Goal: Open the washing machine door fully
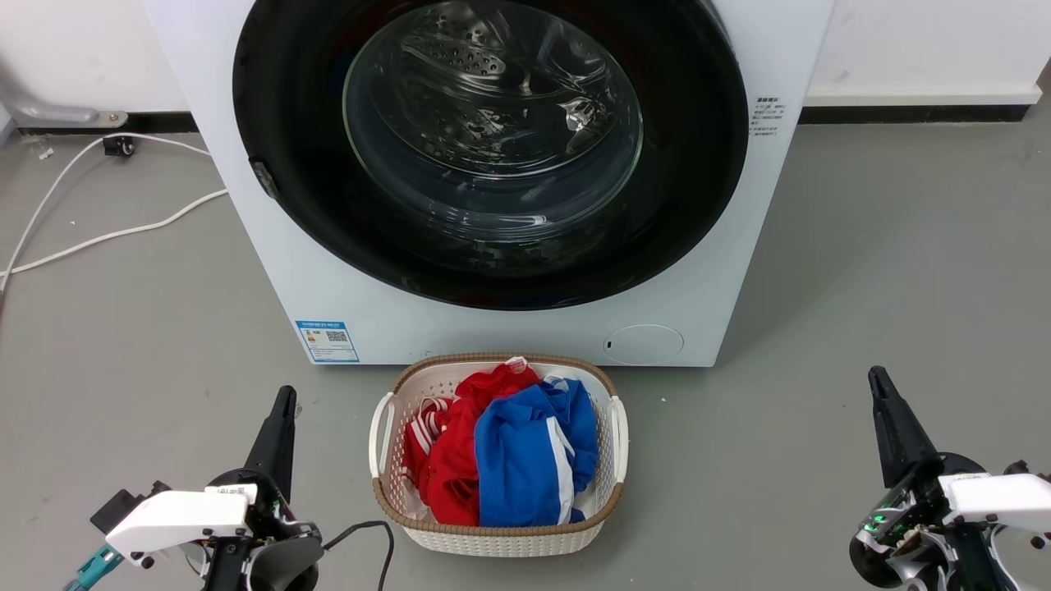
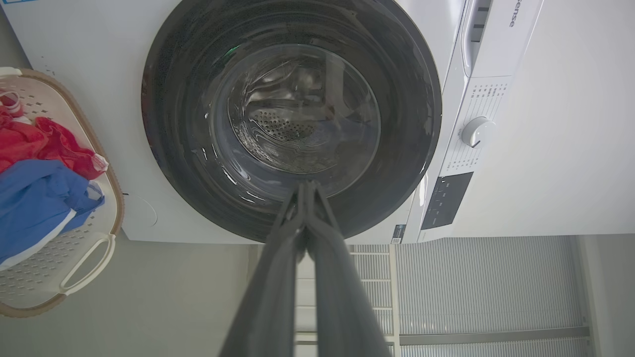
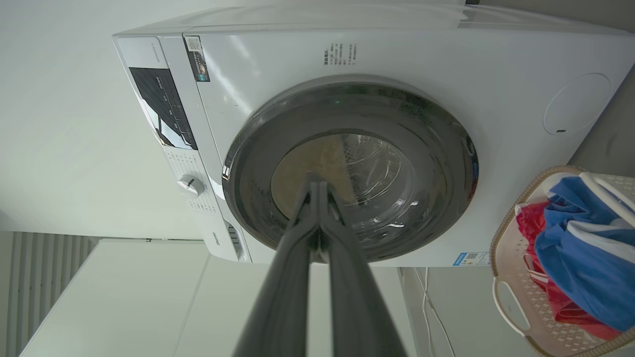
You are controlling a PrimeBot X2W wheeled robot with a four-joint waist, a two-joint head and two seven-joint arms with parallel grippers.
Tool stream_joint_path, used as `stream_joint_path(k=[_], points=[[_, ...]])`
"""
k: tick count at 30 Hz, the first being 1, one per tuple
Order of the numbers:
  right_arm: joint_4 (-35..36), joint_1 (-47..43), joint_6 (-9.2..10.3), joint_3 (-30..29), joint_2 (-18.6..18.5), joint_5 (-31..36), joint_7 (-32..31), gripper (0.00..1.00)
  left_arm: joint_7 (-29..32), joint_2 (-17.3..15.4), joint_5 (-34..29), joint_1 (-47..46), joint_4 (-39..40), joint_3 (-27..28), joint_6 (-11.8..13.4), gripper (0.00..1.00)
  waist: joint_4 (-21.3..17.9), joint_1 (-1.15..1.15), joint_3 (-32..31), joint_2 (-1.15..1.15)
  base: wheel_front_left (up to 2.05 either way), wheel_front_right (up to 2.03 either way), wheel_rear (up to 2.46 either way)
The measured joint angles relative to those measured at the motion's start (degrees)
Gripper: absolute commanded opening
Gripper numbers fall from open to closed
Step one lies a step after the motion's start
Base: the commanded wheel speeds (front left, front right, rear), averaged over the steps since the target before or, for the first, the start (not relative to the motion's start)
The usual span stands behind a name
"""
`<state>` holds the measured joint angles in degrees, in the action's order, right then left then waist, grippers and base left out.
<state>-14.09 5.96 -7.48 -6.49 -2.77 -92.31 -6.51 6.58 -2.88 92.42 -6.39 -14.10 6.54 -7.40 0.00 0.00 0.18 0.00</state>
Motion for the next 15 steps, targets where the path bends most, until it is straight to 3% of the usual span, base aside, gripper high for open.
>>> stream_joint_path(k=[15], points=[[0.0, 0.0, 0.0, 0.0, 0.0, 0.0, 0.0, 0.0, 0.0, 0.0, 0.0, 0.0, 0.0, 0.0, 0.0, 0.0, 0.0, 0.0, 0.0, 0.0, 0.0, 0.0, 0.0]])
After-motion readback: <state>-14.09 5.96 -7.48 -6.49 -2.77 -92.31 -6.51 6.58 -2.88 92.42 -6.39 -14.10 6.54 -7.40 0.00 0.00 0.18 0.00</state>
